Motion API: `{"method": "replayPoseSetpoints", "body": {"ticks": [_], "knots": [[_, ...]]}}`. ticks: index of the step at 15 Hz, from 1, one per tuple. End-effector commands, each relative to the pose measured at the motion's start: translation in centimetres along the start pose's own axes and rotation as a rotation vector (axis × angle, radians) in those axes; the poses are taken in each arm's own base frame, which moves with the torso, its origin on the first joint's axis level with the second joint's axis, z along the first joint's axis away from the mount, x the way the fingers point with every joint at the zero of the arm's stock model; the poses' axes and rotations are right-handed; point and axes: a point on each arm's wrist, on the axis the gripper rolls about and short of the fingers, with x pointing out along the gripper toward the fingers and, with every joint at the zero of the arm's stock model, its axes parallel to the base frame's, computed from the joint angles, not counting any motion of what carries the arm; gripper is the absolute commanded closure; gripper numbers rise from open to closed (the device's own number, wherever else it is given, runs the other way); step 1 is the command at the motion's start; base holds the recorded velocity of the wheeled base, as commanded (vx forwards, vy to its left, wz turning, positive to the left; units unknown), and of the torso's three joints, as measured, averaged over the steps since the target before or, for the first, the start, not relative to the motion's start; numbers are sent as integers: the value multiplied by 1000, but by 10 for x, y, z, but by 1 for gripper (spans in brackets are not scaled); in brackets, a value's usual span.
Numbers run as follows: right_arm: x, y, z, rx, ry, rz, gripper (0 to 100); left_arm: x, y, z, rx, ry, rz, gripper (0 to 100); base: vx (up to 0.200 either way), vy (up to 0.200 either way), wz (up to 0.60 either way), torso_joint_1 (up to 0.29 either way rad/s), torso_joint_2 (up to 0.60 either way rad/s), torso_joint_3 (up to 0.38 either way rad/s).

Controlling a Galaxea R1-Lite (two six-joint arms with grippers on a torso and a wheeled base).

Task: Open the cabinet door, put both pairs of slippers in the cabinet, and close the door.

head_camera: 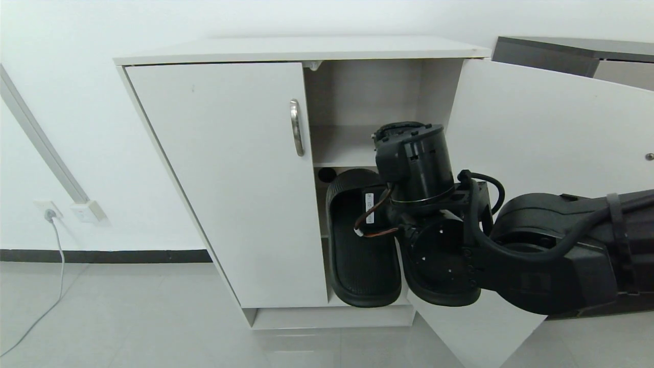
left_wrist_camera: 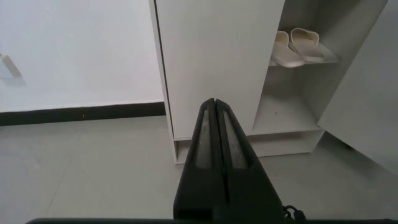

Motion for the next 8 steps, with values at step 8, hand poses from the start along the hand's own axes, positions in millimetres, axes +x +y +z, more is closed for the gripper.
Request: {"method": "replayPoseSetpoints", "body": {"ticks": [8], "knots": [[3,-1,1,-2,-3,-7,100,0,0,0,1,1,-2,100,200,0,0,3,2,4]]}}
